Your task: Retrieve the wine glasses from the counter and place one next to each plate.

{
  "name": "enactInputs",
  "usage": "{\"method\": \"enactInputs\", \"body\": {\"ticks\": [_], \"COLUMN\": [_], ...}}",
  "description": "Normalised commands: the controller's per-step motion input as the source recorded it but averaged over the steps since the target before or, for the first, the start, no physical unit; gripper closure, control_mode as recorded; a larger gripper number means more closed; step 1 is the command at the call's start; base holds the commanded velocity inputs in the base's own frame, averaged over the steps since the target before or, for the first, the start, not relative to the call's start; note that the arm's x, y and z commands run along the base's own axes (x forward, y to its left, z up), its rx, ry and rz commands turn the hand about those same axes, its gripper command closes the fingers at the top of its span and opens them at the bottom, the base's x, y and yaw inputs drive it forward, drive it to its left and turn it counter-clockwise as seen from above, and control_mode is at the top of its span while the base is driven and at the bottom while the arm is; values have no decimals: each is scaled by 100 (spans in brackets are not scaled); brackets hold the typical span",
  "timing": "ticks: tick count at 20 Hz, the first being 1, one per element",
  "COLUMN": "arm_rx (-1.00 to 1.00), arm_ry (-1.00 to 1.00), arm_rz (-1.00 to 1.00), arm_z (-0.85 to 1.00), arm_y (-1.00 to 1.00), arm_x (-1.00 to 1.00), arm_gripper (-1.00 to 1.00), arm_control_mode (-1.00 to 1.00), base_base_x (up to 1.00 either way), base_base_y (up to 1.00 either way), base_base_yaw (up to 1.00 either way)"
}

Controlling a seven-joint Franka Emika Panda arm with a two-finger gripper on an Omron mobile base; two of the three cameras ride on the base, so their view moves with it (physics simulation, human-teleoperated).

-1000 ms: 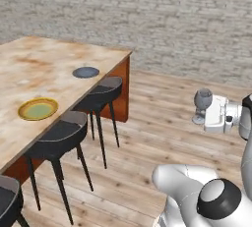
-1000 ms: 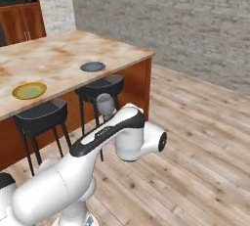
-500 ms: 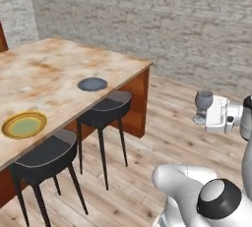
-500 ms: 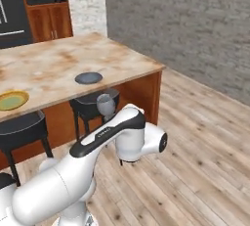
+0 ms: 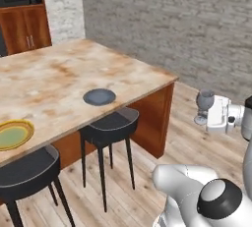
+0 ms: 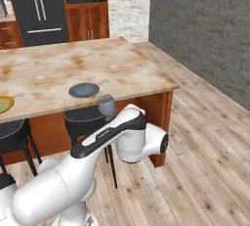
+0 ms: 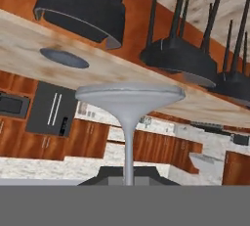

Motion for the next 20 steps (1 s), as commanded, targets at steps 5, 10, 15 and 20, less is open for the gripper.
{"method": "enactInputs", "body": {"ticks": [5, 10, 15, 20], "arm_rx": [0, 0, 0, 0], "arm_ry": [0, 0, 0, 0], "arm_rz": [0, 0, 0, 0], "arm_z": [0, 0, 0, 0], "arm_y": [0, 0, 0, 0], "arm_x": [0, 0, 0, 0], "arm_gripper": [100, 100, 100, 100], "arm_control_mode": [100, 100, 100, 100], "base_base_x": [83, 65, 43, 18], "base_base_y": [-50, -46, -46, -60], "base_base_yaw": [51, 55, 57, 52]}}
